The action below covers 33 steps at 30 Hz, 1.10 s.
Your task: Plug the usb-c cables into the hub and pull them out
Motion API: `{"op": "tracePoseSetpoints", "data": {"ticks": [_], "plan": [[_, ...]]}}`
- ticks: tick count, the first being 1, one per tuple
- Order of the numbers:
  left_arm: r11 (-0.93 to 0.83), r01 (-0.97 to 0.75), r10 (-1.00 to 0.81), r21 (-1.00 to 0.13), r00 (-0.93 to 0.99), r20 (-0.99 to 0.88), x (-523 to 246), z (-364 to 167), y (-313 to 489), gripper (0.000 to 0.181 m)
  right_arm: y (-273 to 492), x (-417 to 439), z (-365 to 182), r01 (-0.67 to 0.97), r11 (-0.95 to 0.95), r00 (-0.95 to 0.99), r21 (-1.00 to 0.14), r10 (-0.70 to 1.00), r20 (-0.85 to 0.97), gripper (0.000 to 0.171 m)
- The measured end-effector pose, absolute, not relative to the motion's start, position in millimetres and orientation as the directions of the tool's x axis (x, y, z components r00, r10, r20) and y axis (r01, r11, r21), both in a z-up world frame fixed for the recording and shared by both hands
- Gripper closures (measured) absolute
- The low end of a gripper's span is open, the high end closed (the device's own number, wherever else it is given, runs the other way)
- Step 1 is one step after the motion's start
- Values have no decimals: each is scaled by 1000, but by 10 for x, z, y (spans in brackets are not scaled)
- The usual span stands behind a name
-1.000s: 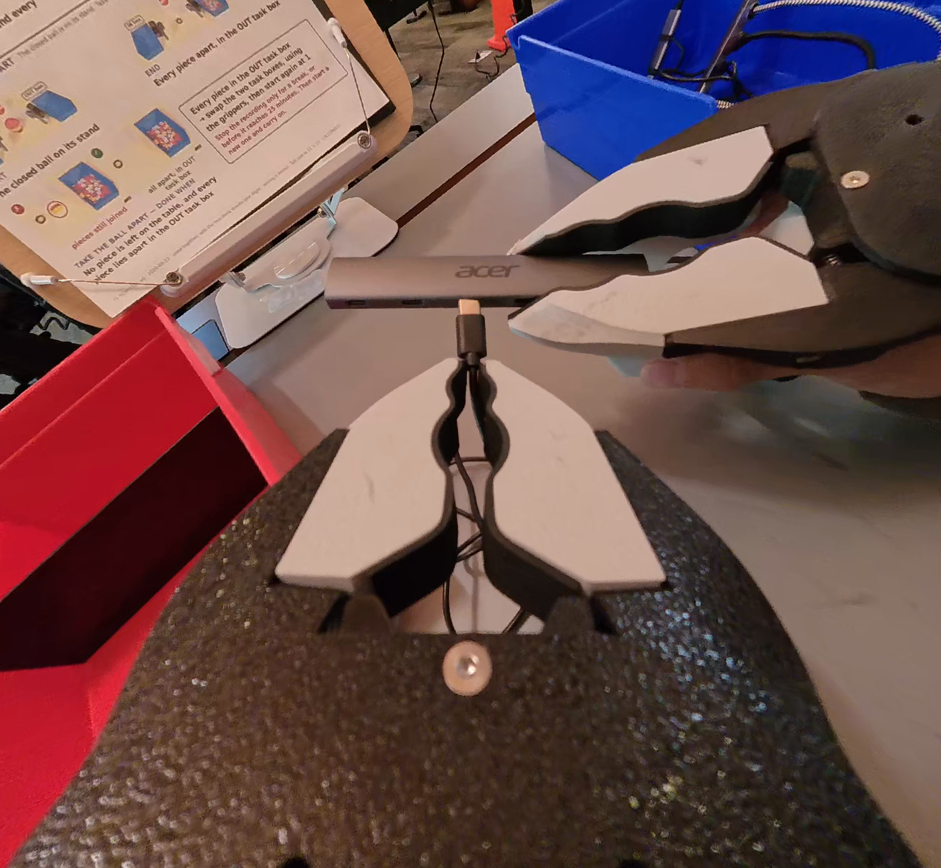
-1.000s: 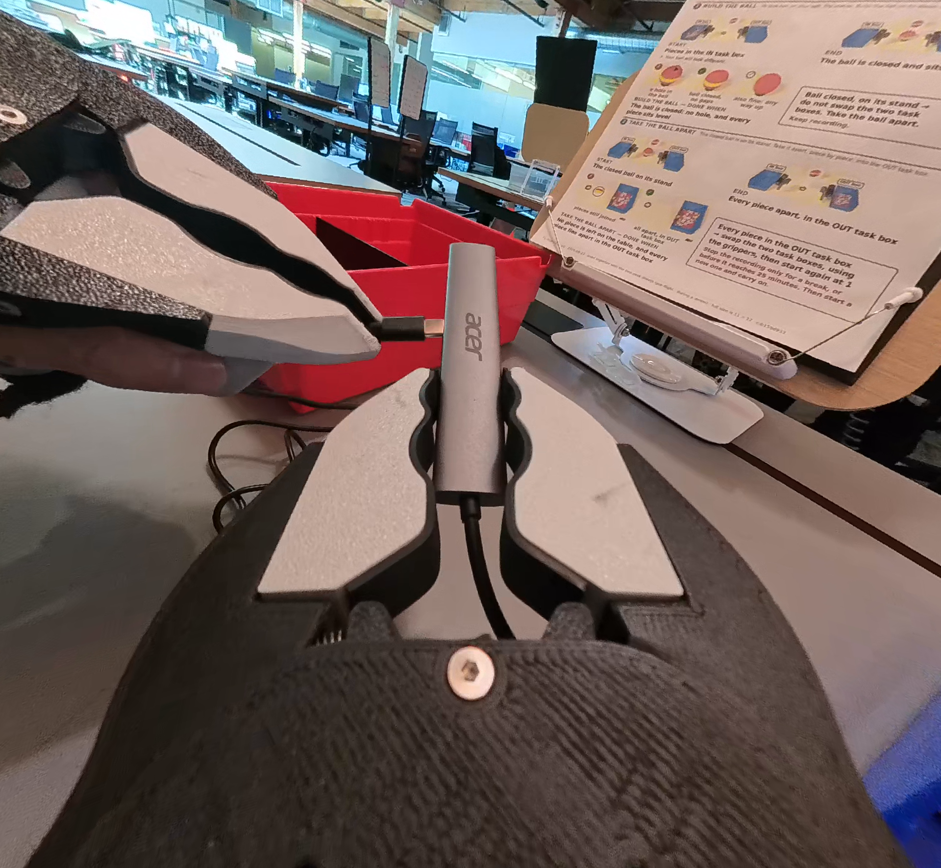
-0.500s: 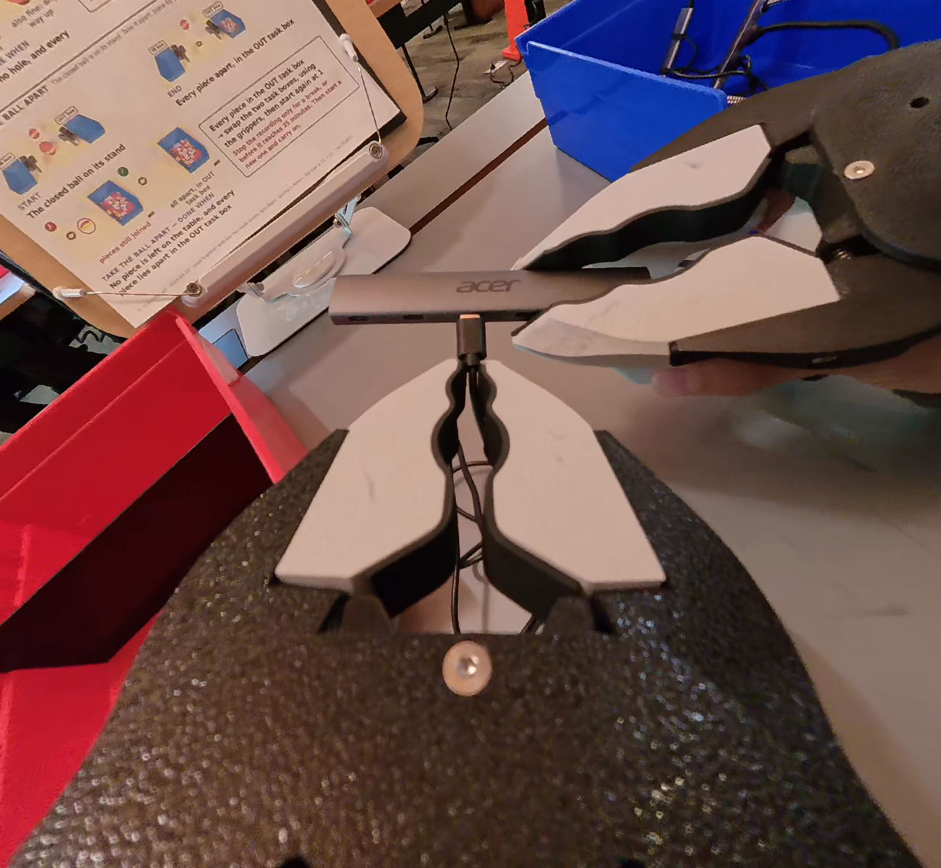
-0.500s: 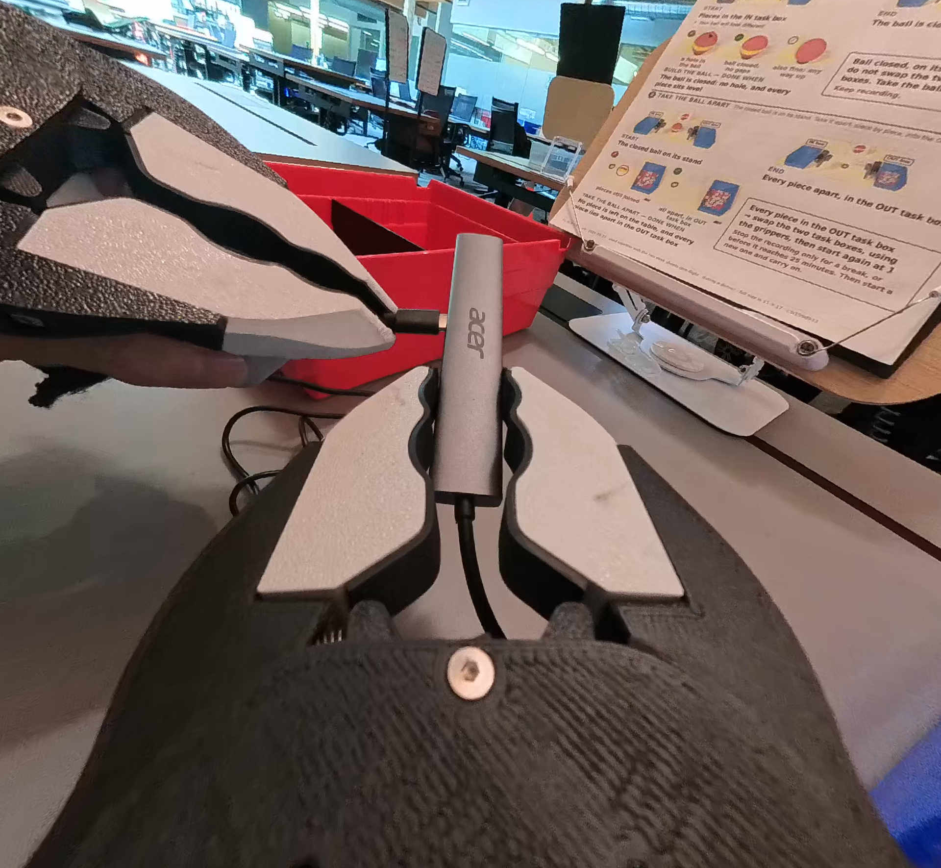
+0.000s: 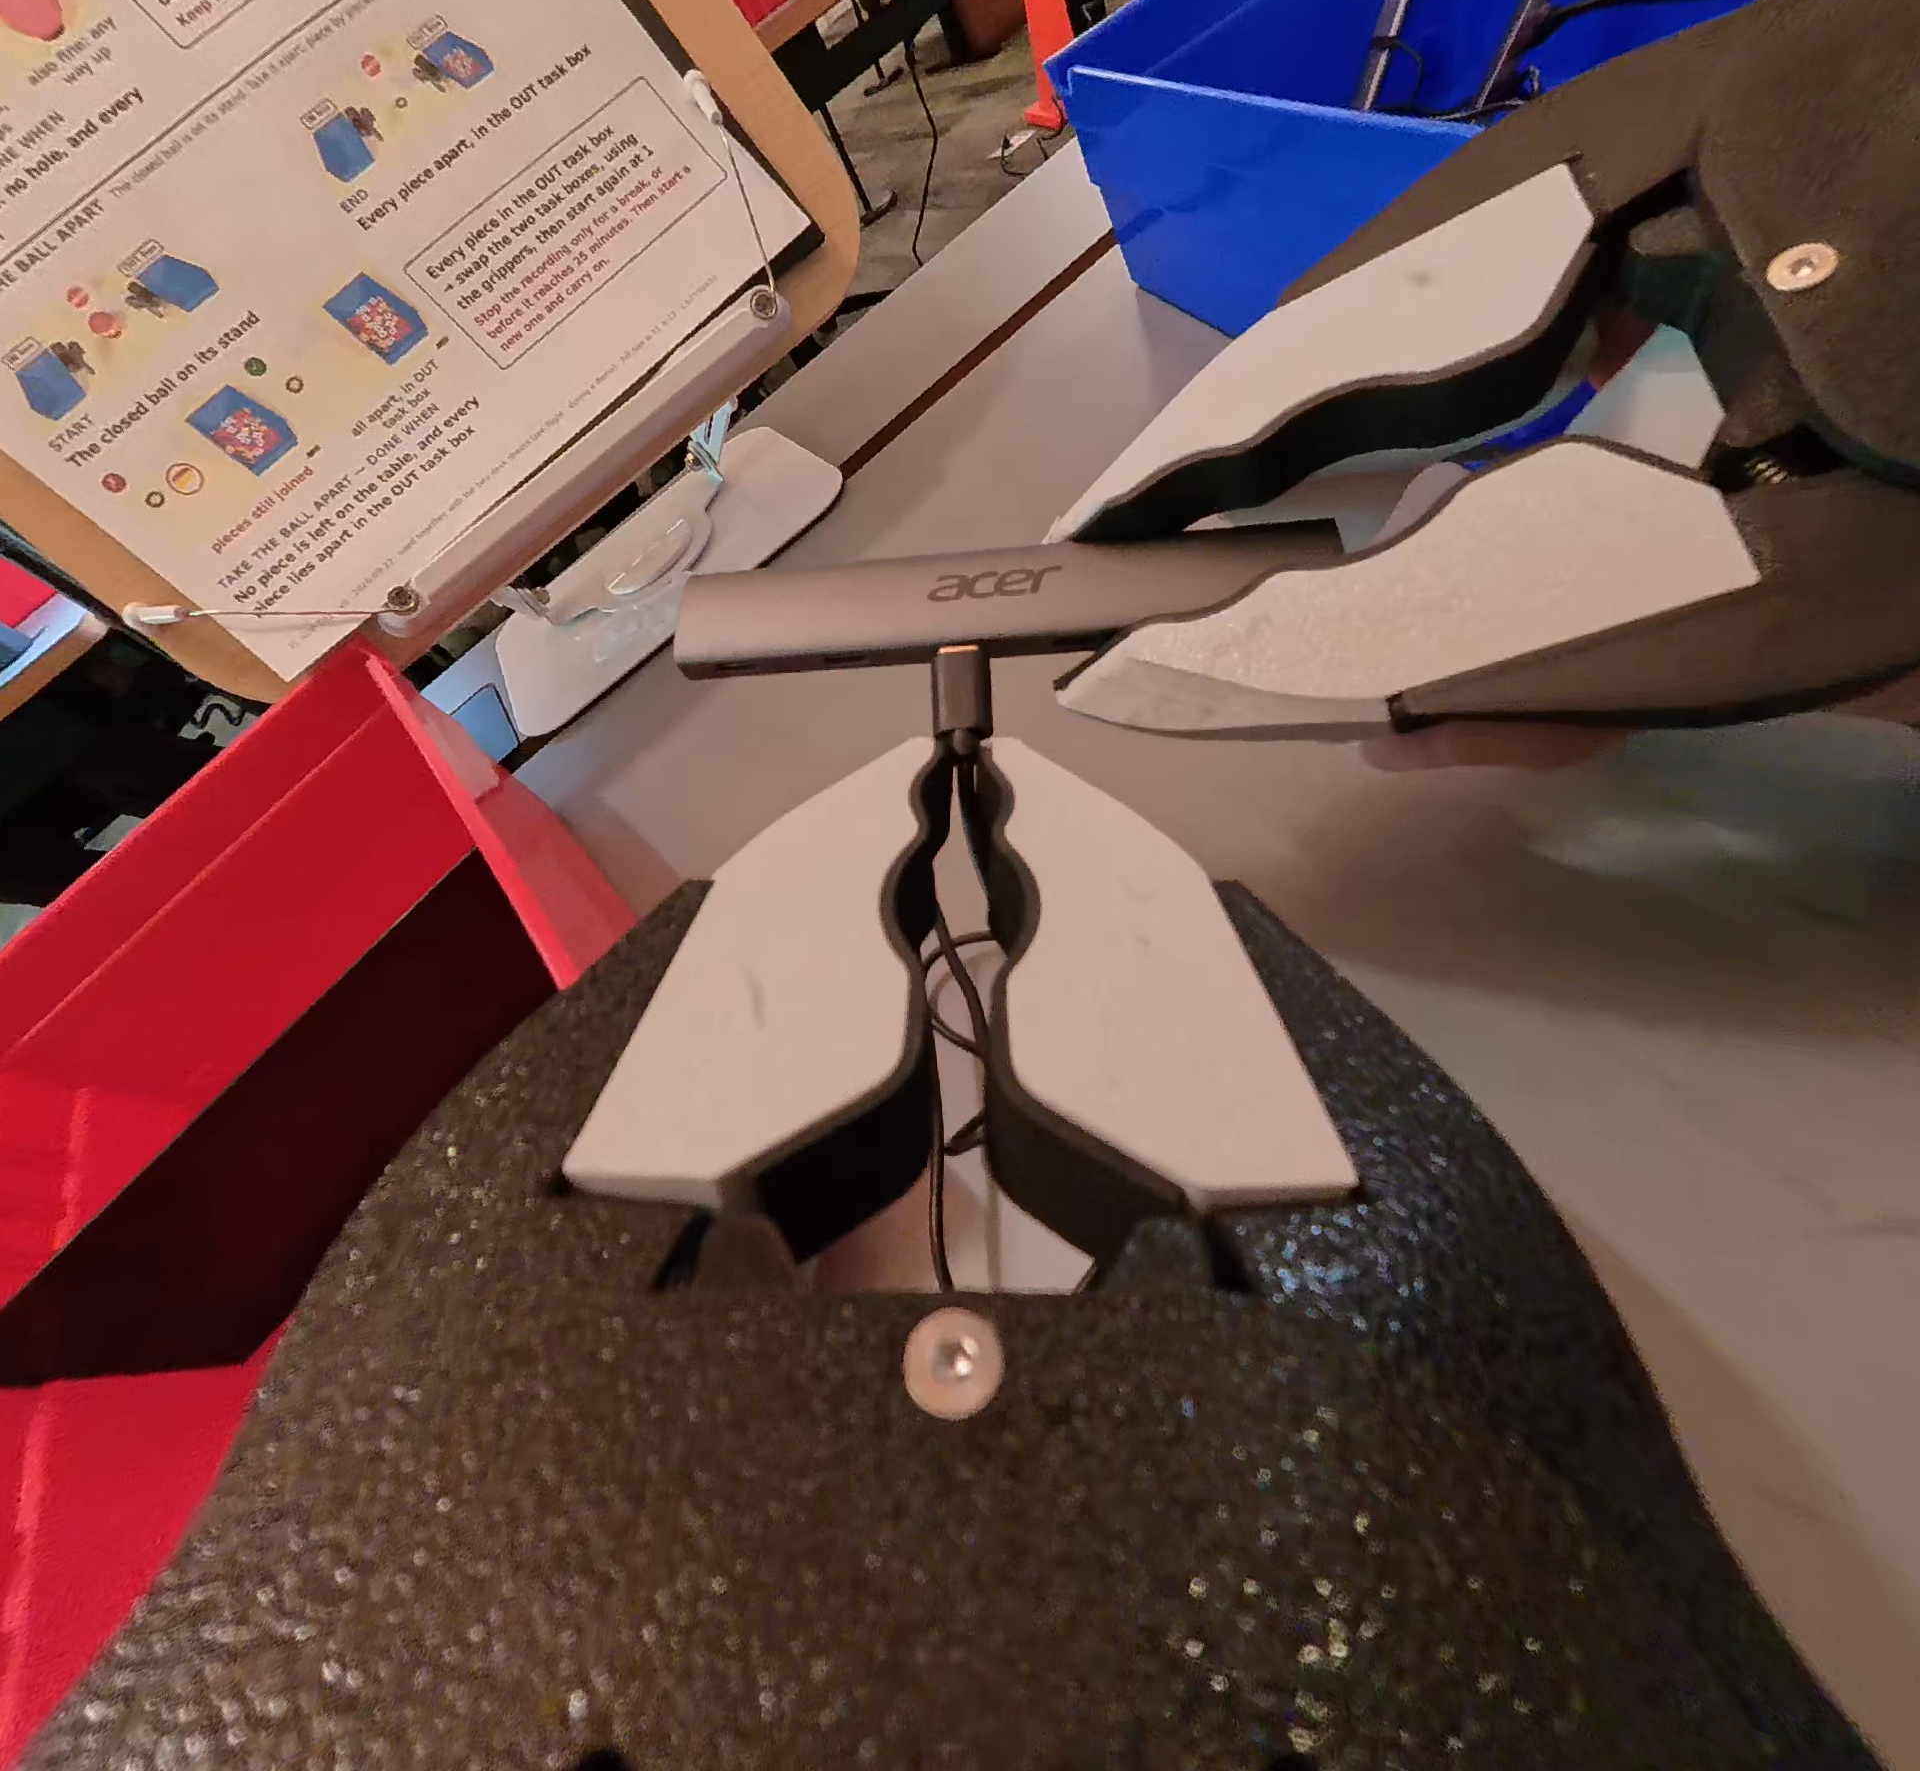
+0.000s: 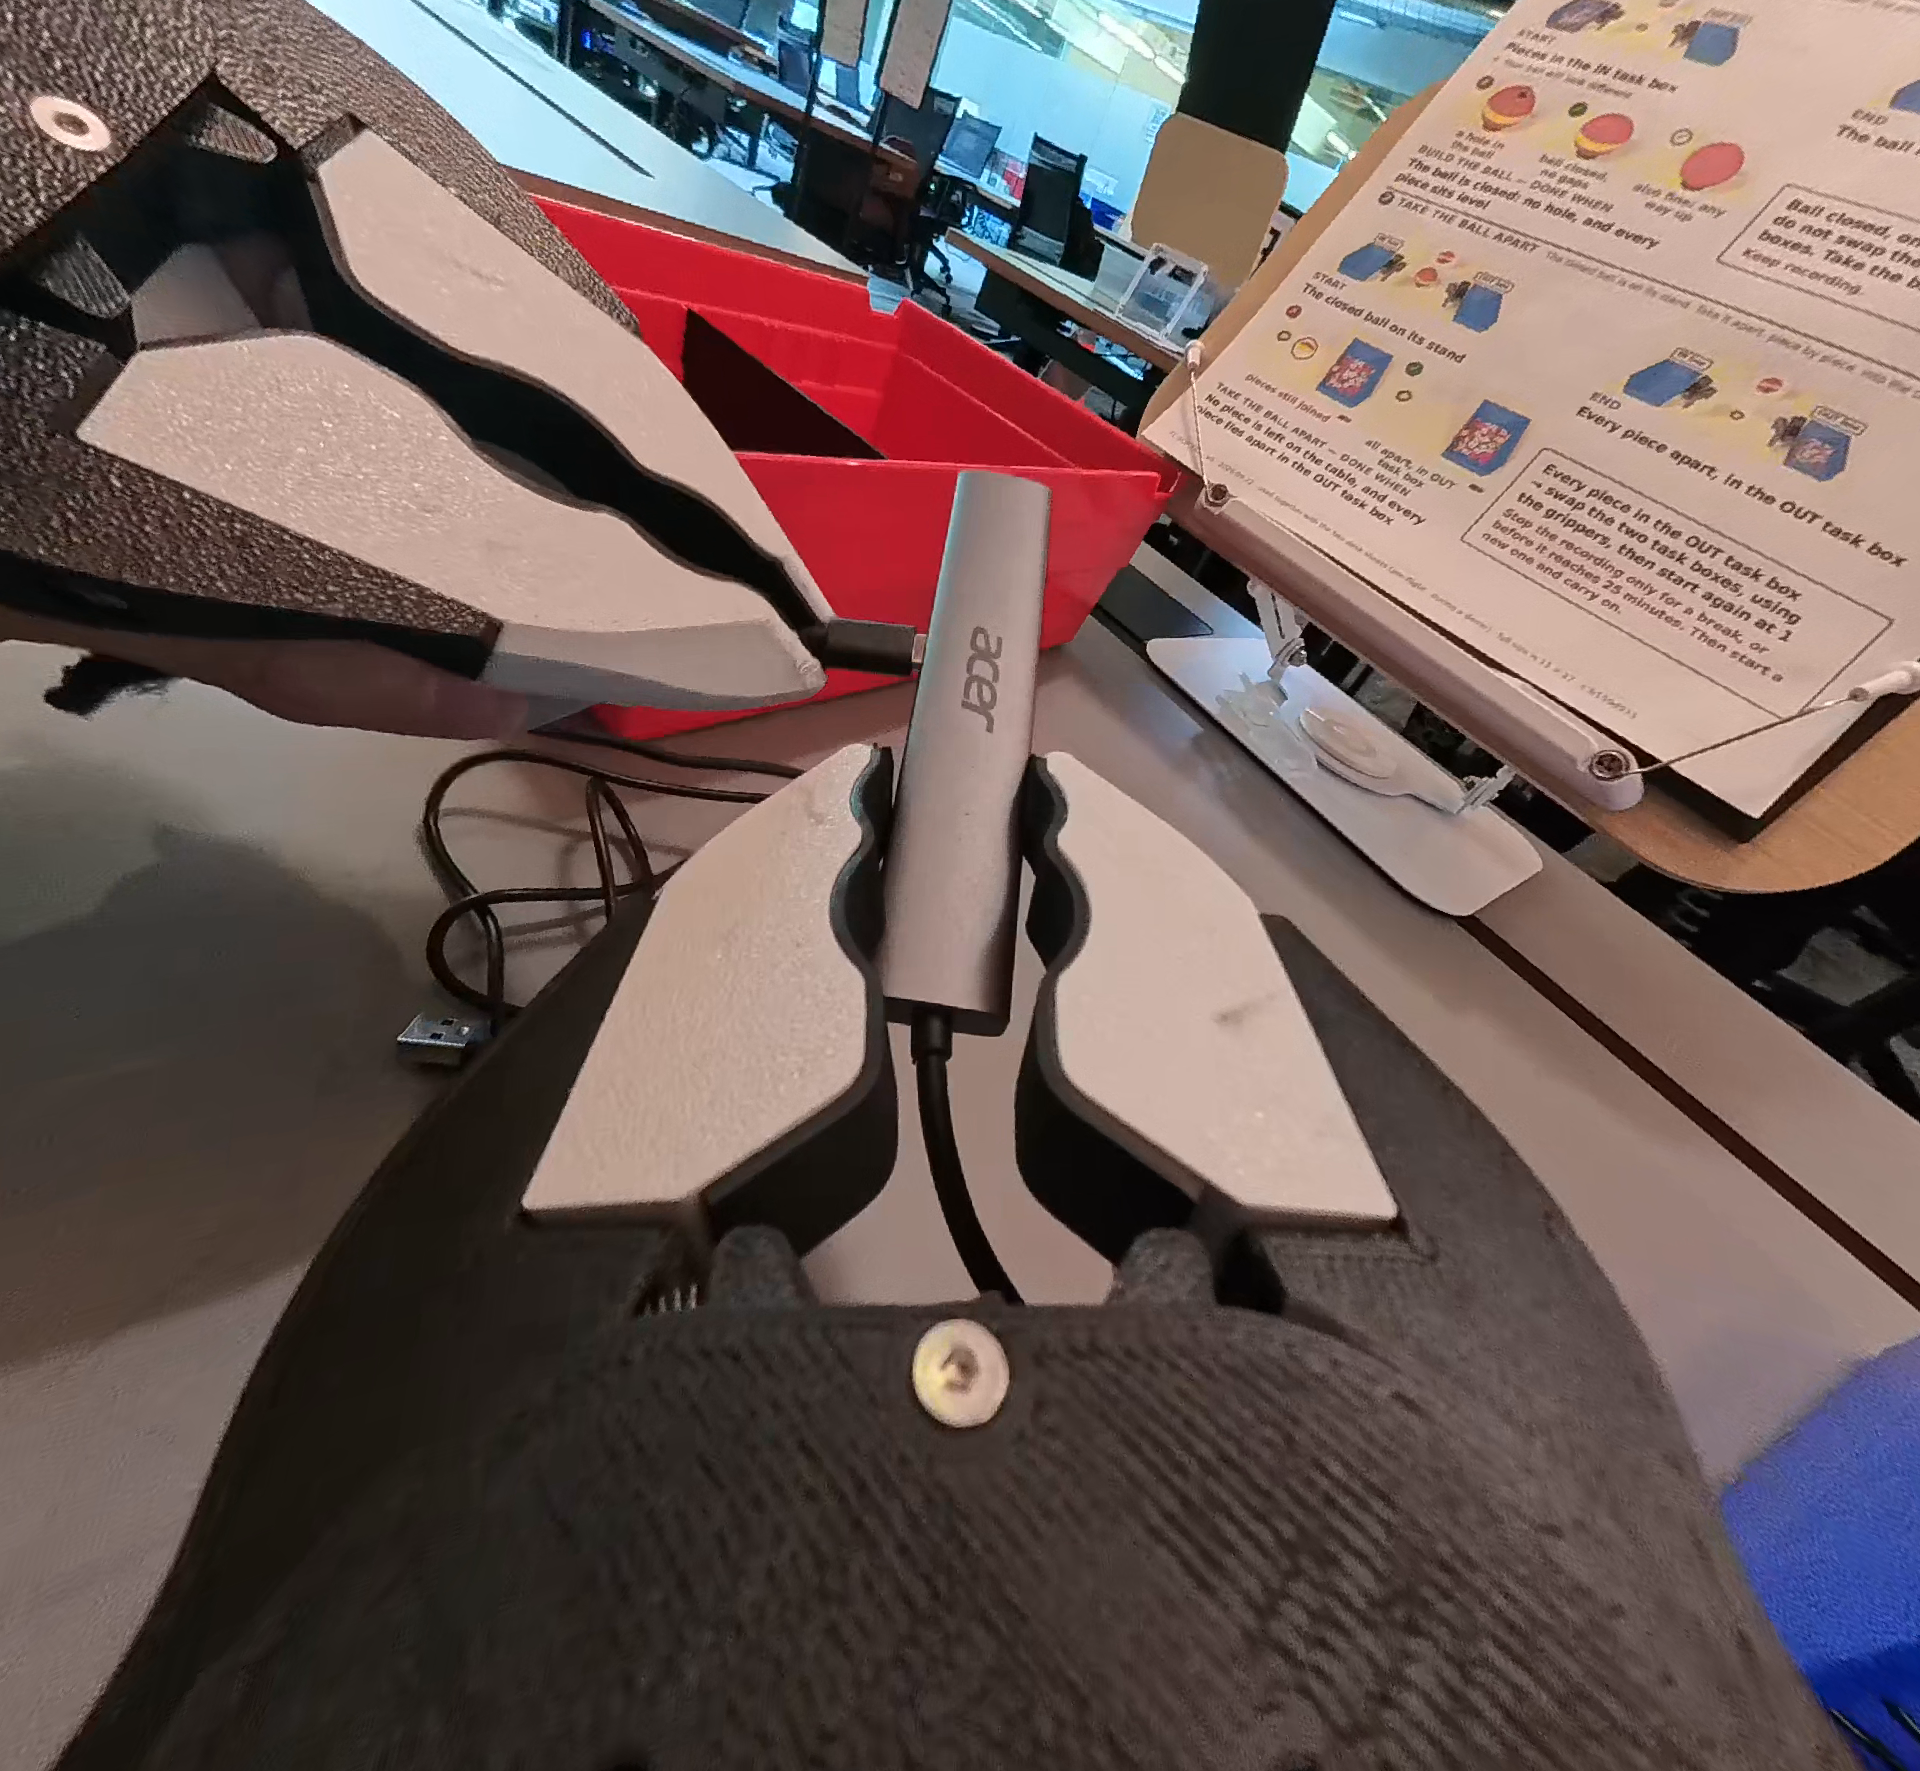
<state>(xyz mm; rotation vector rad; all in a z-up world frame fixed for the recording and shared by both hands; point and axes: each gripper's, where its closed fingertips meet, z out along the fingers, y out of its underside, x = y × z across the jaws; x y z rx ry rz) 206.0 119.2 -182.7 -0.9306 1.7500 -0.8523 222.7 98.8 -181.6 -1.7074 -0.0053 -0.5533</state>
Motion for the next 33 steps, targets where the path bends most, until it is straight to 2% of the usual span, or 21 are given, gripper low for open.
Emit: {"op": "tracePoseSetpoints", "data": {"ticks": [17,22,26,28,33], "plan": [[452,-195,-881,-871,-252,-401,2075,-1837,1220,178,1004,2220,-1827,331,-239,863,-913,-316,395,147],[419,-187,-879,-889,-329,-345,2080,-1834,1129,176,942,2274,-1782,367,-231,861,-901,-283,423,147],[411,-174,-866,-895,-382,-324,1988,-1671,1116,157,927,2280,-1704,448,-234,797,-863,-333,504,147],[351,-142,-880,-925,-388,-274,1915,-1464,1168,148,914,2277,-1643,450,-205,794,-869,-355,494,147],[112,-69,-940,-991,-331,-83,1732,-977,1524,146,843,2192,-1431,364,-74,875,-929,-314,368,147]]}}
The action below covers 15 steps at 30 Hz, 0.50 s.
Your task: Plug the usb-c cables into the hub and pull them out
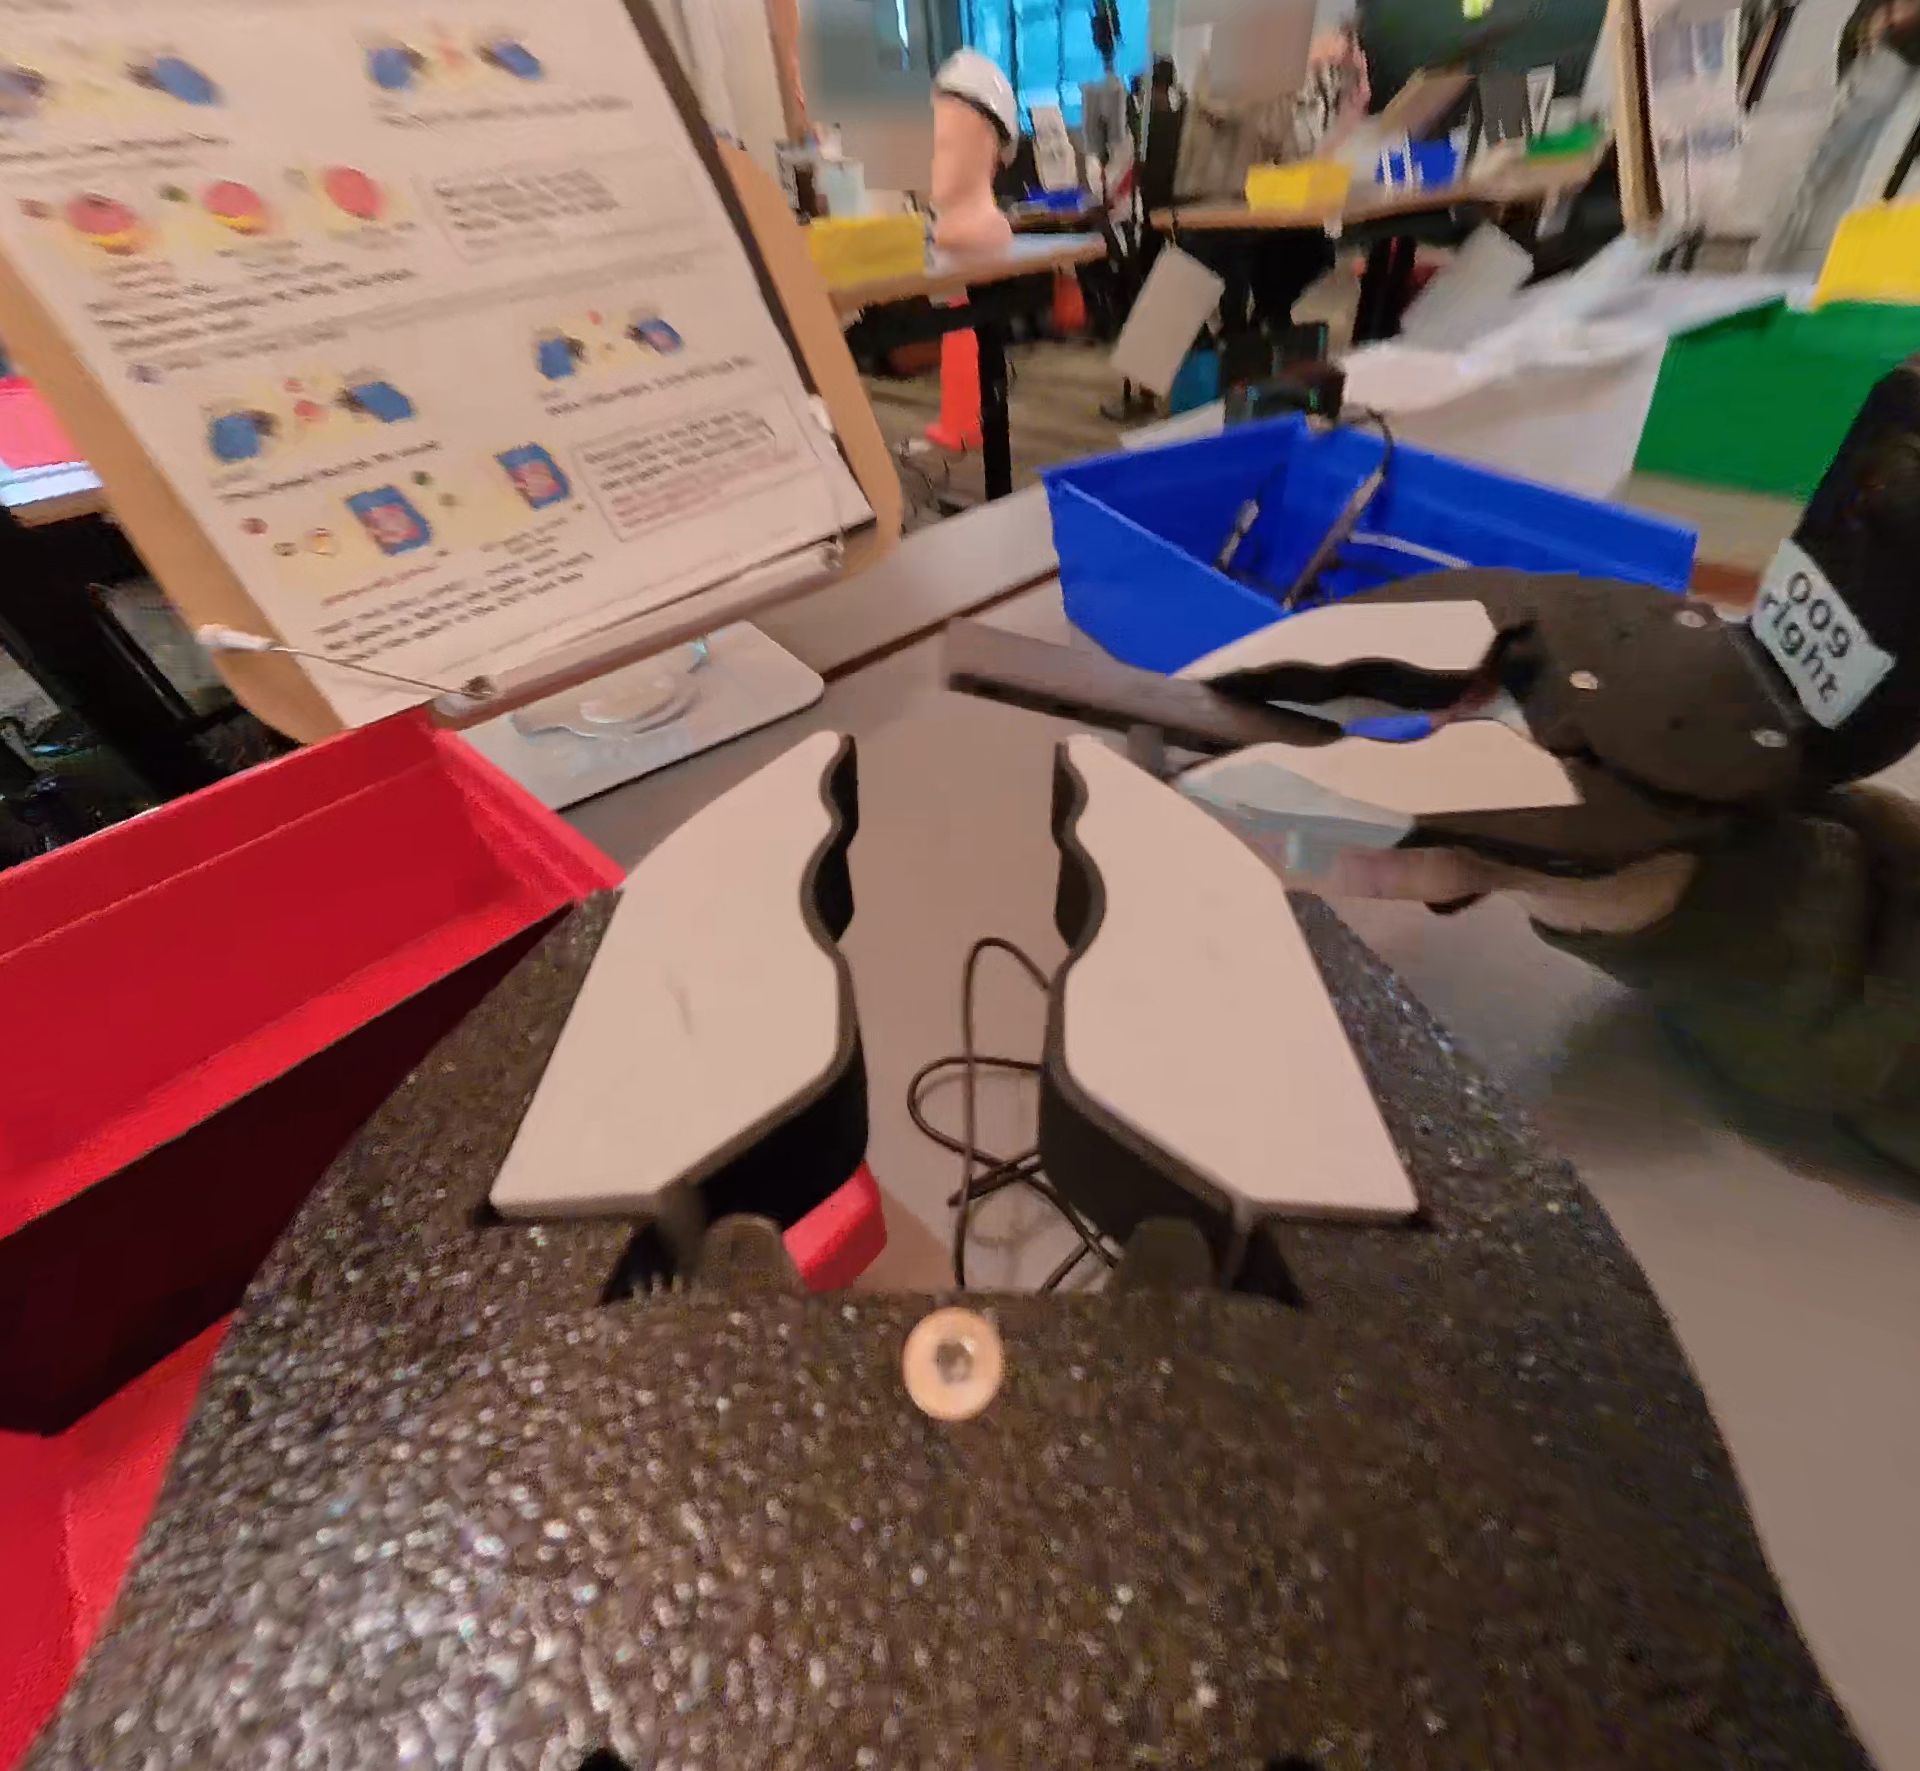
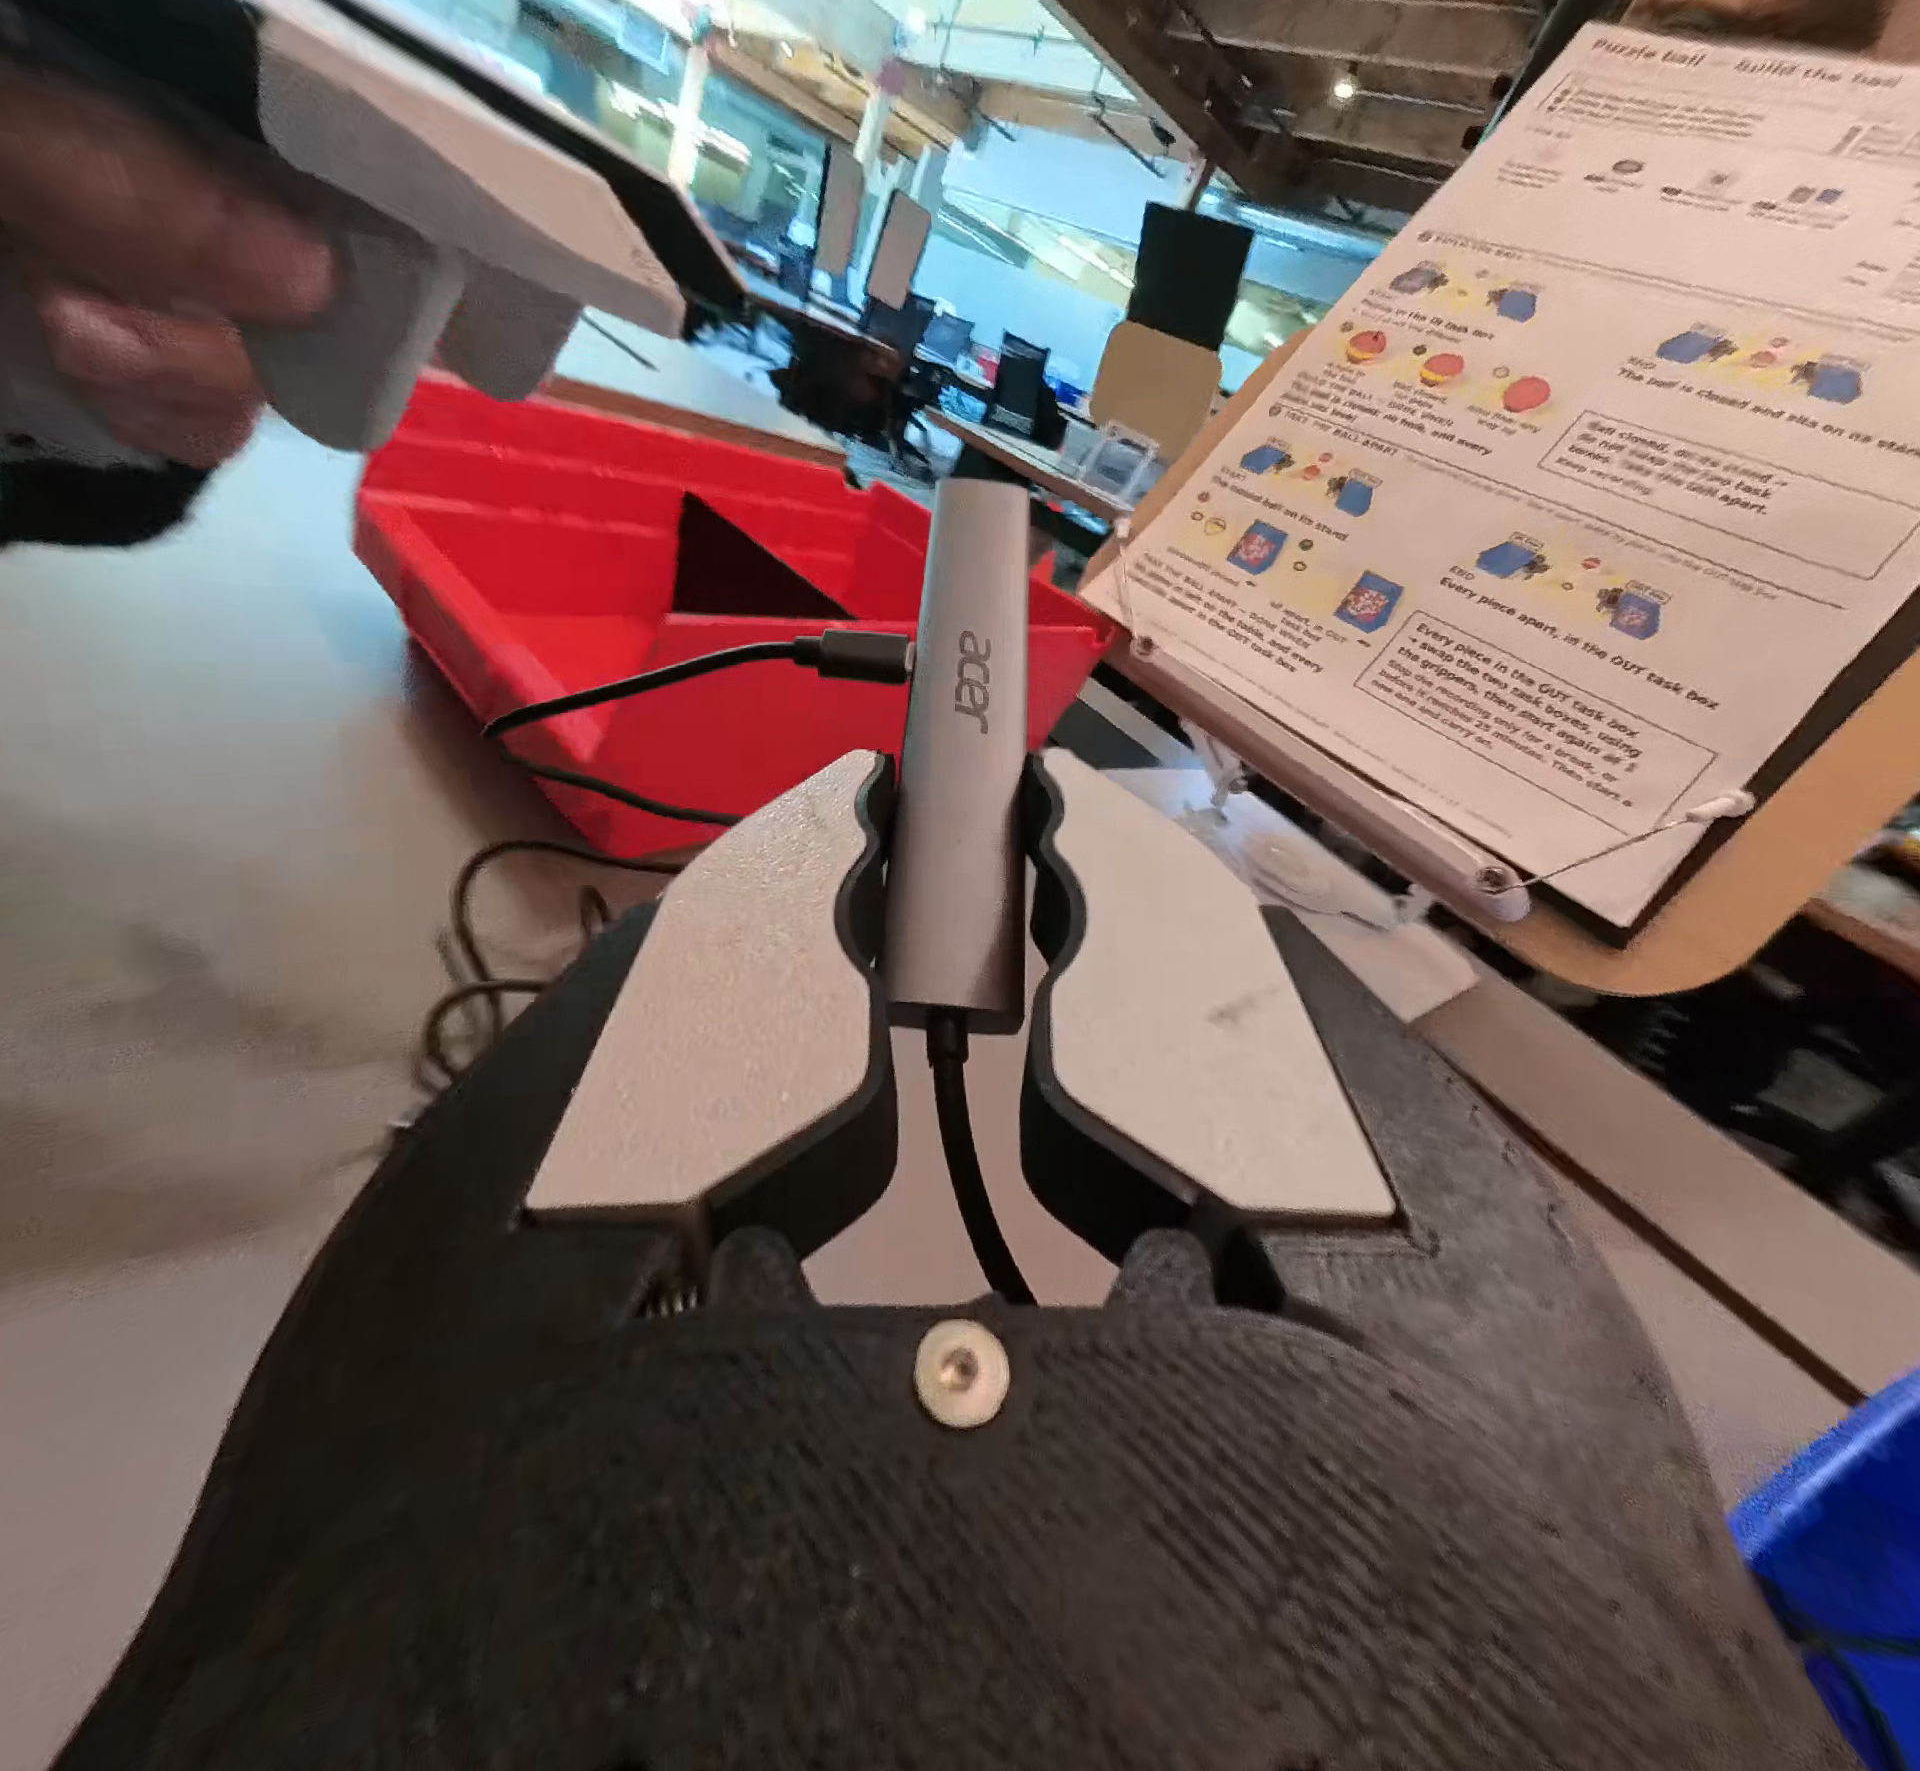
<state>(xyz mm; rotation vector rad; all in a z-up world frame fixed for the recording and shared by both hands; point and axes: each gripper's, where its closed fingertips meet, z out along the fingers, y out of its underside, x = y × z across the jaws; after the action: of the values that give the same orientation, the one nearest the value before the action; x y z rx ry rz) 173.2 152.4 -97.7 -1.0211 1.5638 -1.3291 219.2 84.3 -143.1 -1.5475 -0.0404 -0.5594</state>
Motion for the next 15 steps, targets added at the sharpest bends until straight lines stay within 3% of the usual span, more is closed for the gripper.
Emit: {"op": "tracePoseSetpoints", "data": {"ticks": [5,15], "plan": [[74,-98,-960,-992,-276,-44,1698,-1018,1825,147,547,2240,-1011,239,-3,927,-971,-297,229,147],[140,-252,-952,-957,-301,-60,1785,-1386,1777,146,63,2316,451,263,43,926,-964,-293,239,147]]}}
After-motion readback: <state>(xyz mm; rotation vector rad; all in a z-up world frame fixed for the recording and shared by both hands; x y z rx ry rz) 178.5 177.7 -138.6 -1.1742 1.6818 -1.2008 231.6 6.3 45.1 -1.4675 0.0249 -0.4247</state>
